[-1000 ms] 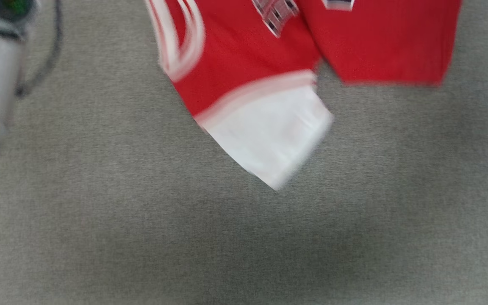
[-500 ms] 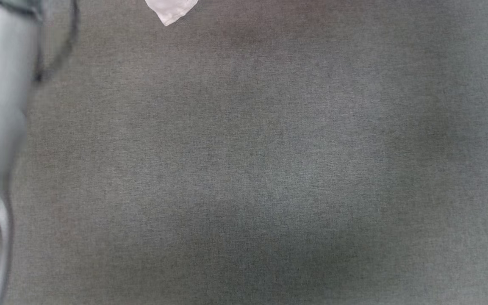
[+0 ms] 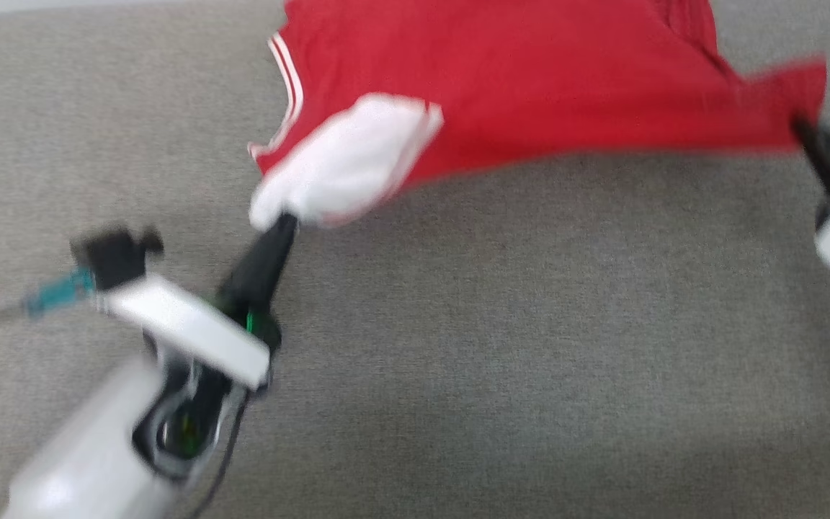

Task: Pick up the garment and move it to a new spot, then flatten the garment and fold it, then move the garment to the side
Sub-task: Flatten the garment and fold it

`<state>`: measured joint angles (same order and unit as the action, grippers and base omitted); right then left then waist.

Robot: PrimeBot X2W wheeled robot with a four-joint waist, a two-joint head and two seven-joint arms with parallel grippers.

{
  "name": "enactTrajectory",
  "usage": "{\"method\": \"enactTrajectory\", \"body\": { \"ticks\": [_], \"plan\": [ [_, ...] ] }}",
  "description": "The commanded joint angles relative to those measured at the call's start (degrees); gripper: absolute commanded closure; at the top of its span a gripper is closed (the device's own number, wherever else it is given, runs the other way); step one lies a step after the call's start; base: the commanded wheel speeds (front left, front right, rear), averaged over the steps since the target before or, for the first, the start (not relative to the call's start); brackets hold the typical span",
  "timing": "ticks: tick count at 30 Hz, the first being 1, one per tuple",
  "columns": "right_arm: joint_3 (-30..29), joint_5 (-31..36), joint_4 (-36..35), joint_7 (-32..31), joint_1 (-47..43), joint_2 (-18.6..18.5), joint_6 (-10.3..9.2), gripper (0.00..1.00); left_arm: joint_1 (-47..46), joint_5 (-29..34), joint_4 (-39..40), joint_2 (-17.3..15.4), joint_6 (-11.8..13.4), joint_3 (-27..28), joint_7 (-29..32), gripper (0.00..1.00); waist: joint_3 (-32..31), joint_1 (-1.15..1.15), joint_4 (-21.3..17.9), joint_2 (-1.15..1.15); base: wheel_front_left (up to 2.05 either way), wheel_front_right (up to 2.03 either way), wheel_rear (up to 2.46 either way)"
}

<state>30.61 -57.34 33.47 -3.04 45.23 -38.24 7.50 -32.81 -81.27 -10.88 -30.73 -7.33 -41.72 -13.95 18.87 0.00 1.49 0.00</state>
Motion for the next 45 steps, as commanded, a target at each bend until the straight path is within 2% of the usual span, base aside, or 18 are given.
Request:
{"method": "enactTrajectory", "body": {
  "ticks": [1,6,8,12,15,18,20,26,27,32,38,45],
  "plan": [
    [-0.29,-0.78,-2.05,-0.78,-4.62,-2.09,-0.02,1.0,3.7,0.2,2.41,-1.13,-0.25,0.08,-0.62,1.0,-1.36,0.0,1.01,0.0,0.0,0.0,0.0],
    [-4.01,-2.98,-11.03,-2.48,-19.16,-7.43,-0.02,1.0,16.34,1.15,11.47,-5.15,-0.25,1.03,-1.16,1.0,-2.95,0.0,1.82,0.0,0.0,0.0,0.0],
    [-5.28,-3.19,-12.75,-2.49,-22.04,-8.15,-0.02,1.0,18.53,1.63,13.1,-6.13,-0.24,1.47,-1.21,1.0,-3.12,0.0,1.9,0.0,0.0,0.0,0.0],
    [-12.24,-2.47,-18.97,-3.27,-32.51,-9.3,-0.02,1.0,25.87,3.21,20.37,-9.41,0.9,3.67,-1.29,1.0,-3.63,0.0,2.09,0.0,0.0,0.0,0.0],
    [-18.36,-1.05,-23.97,-4.8,-39.23,-8.52,-0.02,1.0,29.25,4.23,25.67,-11.17,2.28,5.05,-1.3,1.0,-3.47,0.0,1.9,0.0,0.0,0.0,0.0],
    [-24.05,1.64,-28.86,-7.58,-43.06,-5.77,-0.03,1.0,29.98,5.19,28.18,-11.77,3.72,6.36,-1.3,1.0,-3.05,0.0,1.23,0.0,0.0,0.0,0.0],
    [-26.69,3.59,-31.68,-10.04,-43.19,-3.11,-0.02,1.0,28.46,5.12,28.5,-11.31,3.62,6.47,-0.69,1.0,-2.71,0.0,0.71,0.0,0.0,0.0,0.0],
    [-31.11,9.93,-35.62,-18.56,-37.31,3.96,-0.02,1.0,18.44,2.13,23.08,-8.73,1.59,5.83,5.66,1.0,-0.78,0.0,0.18,0.0,0.0,0.0,0.0],
    [-31.79,10.95,-35.16,-20.81,-34.55,5.87,-0.02,1.0,13.82,0.62,19.84,-6.98,0.99,5.74,8.11,1.0,0.11,0.0,0.17,0.0,0.0,0.0,0.0],
    [-32.44,12.2,-31.34,-23.75,-27.75,8.8,-0.01,1.0,3.5,-1.54,10.31,-3.01,0.08,5.2,12.98,1.0,2.5,0.0,0.04,0.0,0.0,0.0,0.0],
    [-31.34,12.79,-24.06,-22.87,-21.42,10.35,-0.01,1.0,-3.22,-2.27,1.02,0.62,-0.22,4.44,14.04,1.0,5.0,0.0,-0.52,0.0,0.0,0.0,0.0],
    [-28.33,11.88,-17.07,-20.42,-18.55,10.43,-0.01,1.0,-5.6,-0.46,-6.23,1.49,-0.25,2.27,12.53,1.0,6.11,0.0,-0.68,0.0,0.0,0.0,0.0]
  ]
}}
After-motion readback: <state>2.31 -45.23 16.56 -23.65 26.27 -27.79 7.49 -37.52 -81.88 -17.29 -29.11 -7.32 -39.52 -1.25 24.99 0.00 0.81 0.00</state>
